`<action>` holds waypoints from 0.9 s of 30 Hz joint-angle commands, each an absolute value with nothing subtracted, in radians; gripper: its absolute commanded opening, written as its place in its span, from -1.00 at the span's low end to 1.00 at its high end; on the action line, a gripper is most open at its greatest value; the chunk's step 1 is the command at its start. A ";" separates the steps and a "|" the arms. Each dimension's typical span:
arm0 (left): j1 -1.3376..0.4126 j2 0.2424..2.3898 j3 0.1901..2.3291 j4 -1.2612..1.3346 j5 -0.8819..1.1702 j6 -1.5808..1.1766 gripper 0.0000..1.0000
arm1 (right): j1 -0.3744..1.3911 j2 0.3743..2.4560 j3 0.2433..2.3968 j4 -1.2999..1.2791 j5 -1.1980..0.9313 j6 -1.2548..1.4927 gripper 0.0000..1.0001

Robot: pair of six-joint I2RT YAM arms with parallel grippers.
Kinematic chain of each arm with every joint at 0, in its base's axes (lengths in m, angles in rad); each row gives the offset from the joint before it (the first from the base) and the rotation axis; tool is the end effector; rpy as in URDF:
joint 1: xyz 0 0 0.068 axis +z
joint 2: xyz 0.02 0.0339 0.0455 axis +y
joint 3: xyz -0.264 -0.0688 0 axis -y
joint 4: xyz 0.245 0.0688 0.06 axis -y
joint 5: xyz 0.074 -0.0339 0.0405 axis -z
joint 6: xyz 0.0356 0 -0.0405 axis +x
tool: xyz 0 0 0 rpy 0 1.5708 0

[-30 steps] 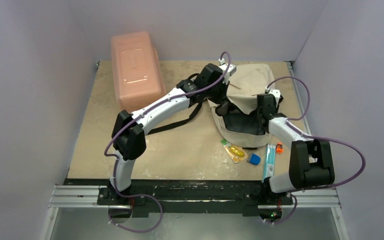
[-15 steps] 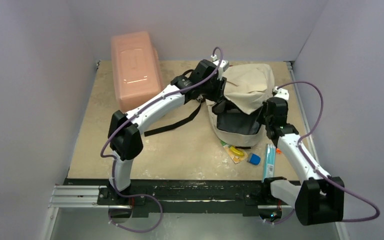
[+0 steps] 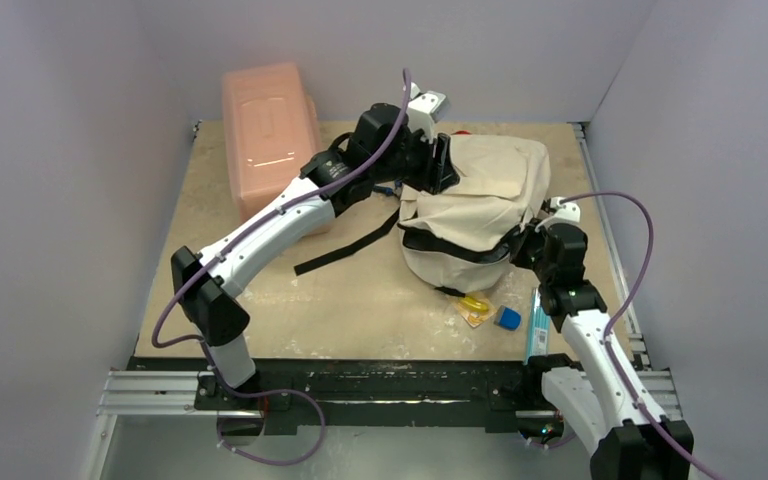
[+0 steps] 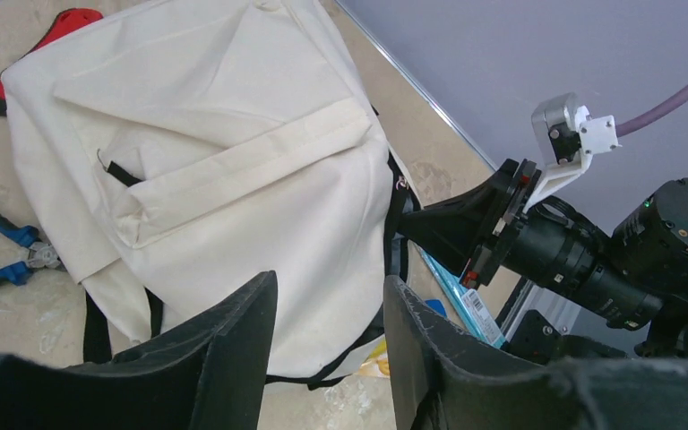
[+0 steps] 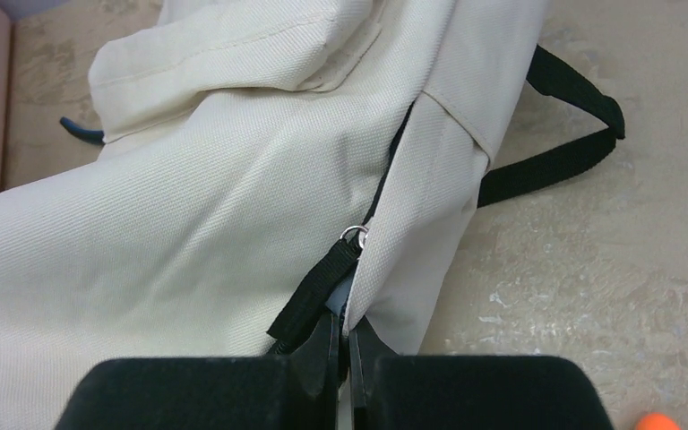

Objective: Pack the student bag
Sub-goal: Zip the student bag at the center of the board.

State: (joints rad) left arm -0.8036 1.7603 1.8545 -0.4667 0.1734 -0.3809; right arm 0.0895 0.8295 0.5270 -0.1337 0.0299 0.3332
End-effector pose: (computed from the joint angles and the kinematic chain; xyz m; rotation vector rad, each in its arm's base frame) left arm 0.2799 -0.2991 0.4159 0.5507 1.9849 -0.9321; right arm 0.1921 0.0162 0.2462 0.2640 1.9976 0.2399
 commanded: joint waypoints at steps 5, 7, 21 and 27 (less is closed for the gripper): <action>-0.842 1.851 1.833 -0.250 0.520 -0.493 -0.03 | 0.087 0.695 0.461 0.094 -0.112 0.338 -1.00; -0.875 1.934 1.902 -0.269 0.539 -0.498 -0.08 | 0.088 0.687 0.442 0.122 -0.131 0.351 -1.00; -0.905 2.189 2.043 -0.353 0.353 -0.485 -0.25 | 0.086 0.664 0.430 0.131 -0.161 0.385 -1.00; -0.904 2.190 2.044 -0.335 0.347 -0.488 -0.15 | 0.087 0.648 0.425 0.120 -0.155 0.381 -1.00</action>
